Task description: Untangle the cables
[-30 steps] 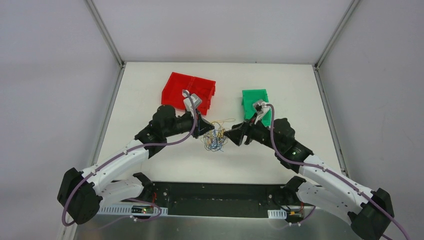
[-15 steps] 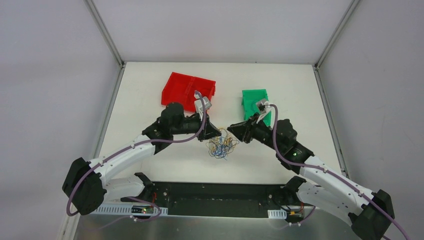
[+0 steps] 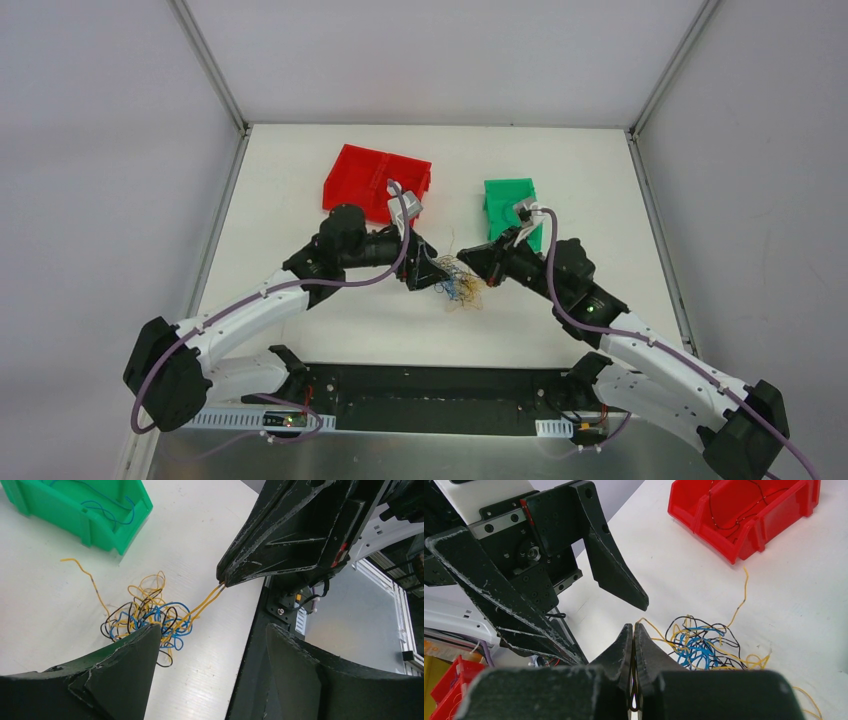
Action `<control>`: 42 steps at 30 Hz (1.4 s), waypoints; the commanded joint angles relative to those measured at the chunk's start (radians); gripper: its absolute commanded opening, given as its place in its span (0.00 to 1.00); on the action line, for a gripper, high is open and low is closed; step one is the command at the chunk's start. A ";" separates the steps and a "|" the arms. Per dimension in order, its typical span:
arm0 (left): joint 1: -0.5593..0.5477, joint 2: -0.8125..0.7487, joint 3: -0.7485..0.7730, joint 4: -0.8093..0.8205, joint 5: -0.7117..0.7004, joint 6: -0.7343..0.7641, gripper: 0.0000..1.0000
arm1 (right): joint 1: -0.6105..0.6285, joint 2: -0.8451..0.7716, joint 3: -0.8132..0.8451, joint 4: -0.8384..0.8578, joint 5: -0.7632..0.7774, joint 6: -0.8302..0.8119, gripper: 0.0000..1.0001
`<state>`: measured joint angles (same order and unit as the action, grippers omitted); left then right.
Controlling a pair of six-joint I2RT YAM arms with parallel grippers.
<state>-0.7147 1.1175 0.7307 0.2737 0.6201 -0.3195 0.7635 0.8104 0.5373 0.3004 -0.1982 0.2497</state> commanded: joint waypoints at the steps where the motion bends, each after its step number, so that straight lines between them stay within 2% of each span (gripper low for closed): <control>1: -0.009 -0.009 0.011 0.068 0.015 0.018 0.78 | 0.006 -0.021 0.013 0.059 -0.043 0.020 0.00; 5: -0.010 0.022 0.014 0.100 0.036 0.000 0.76 | 0.005 -0.044 0.006 0.077 -0.065 0.052 0.00; 8: -0.015 0.044 0.021 0.120 0.046 -0.010 0.65 | 0.005 -0.046 0.005 0.085 -0.078 0.070 0.00; 13: -0.020 0.090 0.045 0.121 0.041 -0.030 0.37 | 0.005 -0.021 0.011 0.107 -0.109 0.094 0.00; 17: -0.020 0.101 0.059 0.122 0.066 -0.044 0.01 | 0.005 -0.011 0.013 0.107 -0.113 0.097 0.00; 18: -0.021 0.093 0.057 0.123 0.066 -0.043 0.00 | 0.005 -0.012 0.013 0.105 -0.111 0.097 0.00; 19: -0.021 0.080 0.052 0.121 0.060 -0.039 0.00 | 0.005 -0.016 0.011 0.101 -0.105 0.092 0.11; 20: -0.019 0.062 0.044 0.118 0.044 -0.033 0.00 | 0.005 -0.021 0.006 0.098 -0.093 0.087 0.31; 21: -0.020 0.034 0.033 0.114 0.016 -0.026 0.00 | 0.005 -0.028 -0.004 0.104 -0.078 0.082 0.61; 22: -0.019 0.005 0.018 0.113 -0.011 -0.018 0.00 | 0.004 -0.036 -0.016 0.114 -0.064 0.075 0.72; 23: -0.020 -0.033 0.001 0.114 -0.041 -0.010 0.00 | 0.005 -0.042 -0.029 0.122 -0.052 0.069 0.75; 27: -0.020 -0.175 -0.067 0.117 -0.158 0.009 0.00 | 0.005 -0.023 -0.051 0.146 -0.048 0.042 0.74; 30: -0.020 -0.244 -0.118 0.158 -0.229 -0.002 0.00 | 0.009 0.034 -0.038 0.155 -0.095 0.023 0.66; 36: -0.020 -0.229 -0.110 0.184 -0.173 -0.029 0.00 | 0.061 0.131 0.015 0.126 -0.123 -0.028 0.48; 42: -0.020 -0.206 -0.098 0.172 -0.155 -0.019 0.00 | 0.114 0.157 0.049 0.069 -0.097 -0.067 0.49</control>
<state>-0.7273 0.9138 0.6159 0.3939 0.4442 -0.3439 0.8528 0.9527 0.4980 0.3725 -0.3008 0.2329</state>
